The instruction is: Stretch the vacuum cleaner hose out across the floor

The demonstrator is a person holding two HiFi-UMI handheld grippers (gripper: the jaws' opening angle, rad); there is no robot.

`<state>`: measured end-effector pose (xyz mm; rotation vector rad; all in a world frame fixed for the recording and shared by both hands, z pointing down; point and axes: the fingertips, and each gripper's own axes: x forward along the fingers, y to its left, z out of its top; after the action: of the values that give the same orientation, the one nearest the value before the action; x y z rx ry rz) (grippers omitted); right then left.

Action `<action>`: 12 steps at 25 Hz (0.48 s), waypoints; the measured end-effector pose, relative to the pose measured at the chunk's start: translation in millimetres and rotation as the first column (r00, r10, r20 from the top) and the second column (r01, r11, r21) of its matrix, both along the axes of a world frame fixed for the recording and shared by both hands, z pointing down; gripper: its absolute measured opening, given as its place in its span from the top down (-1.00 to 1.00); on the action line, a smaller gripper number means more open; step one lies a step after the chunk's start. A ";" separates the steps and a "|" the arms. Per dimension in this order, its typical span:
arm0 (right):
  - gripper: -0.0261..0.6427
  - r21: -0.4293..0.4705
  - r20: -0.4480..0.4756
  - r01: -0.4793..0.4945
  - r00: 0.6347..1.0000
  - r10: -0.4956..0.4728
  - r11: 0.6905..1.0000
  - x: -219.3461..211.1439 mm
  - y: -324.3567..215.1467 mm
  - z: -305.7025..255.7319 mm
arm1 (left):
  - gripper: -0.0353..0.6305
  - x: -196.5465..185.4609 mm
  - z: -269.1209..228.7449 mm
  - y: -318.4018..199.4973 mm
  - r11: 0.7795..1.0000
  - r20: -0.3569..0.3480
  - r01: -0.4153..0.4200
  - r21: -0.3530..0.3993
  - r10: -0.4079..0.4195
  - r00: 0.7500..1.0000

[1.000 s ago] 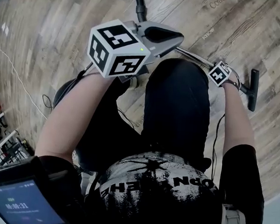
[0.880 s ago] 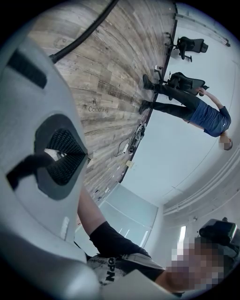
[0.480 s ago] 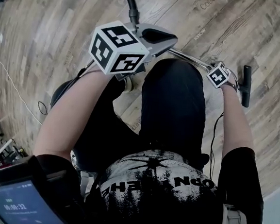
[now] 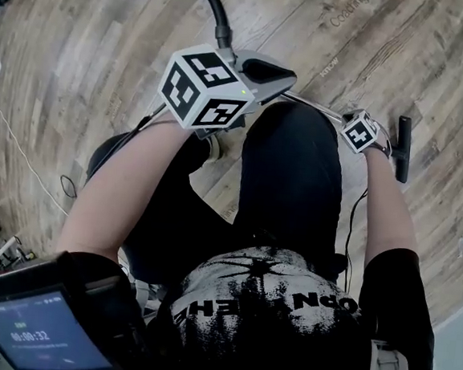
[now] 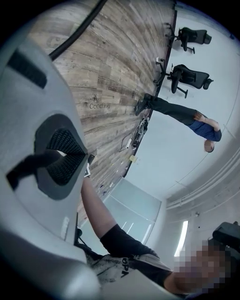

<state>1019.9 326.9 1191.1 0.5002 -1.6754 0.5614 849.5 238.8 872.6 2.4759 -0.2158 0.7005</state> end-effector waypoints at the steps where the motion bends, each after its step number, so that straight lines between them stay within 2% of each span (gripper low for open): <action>1: 0.90 -0.029 -0.005 -0.014 1.000 0.014 0.999 2.1 6.4 2.0 | 0.89 0.4 2.5 3.6 1.000 0.012 -0.017 0.012 0.017 1.000; 3: 0.90 -0.087 -0.005 -0.056 0.998 0.056 0.995 1.7 15.0 2.6 | 0.89 -4.5 4.4 1.5 0.999 0.024 -0.041 0.028 0.040 0.999; 4: 0.90 -0.082 0.000 -0.065 0.998 0.065 0.994 -4.0 9.0 -4.7 | 0.89 -11.0 1.8 -5.3 0.999 0.017 -0.048 0.025 0.047 0.999; 5: 0.90 -0.070 -0.005 -0.071 0.997 0.071 0.995 -10.8 -0.1 -17.0 | 0.89 -19.2 -3.9 -14.9 0.999 0.000 -0.053 0.012 0.053 0.999; 8: 0.90 -0.118 -0.059 -0.140 0.989 0.133 0.983 -21.9 -9.1 -56.7 | 0.89 -36.0 -23.8 -40.8 0.997 -0.062 -0.066 -0.026 0.065 0.996; 10: 0.90 -0.096 -0.050 -0.158 0.987 0.154 0.983 -32.4 -20.7 -75.8 | 0.89 -37.6 -24.6 -45.6 0.997 -0.054 -0.071 -0.012 0.071 0.996; 12: 0.90 -0.031 -0.026 -0.133 0.991 0.132 0.991 -47.7 -36.5 -101.2 | 0.89 -38.9 -33.8 -44.2 0.998 -0.070 -0.053 -0.037 0.050 0.996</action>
<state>972.2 290.5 1089.9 0.5951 -1.6158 0.6761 810.6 194.6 838.8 2.4719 -0.1120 0.6334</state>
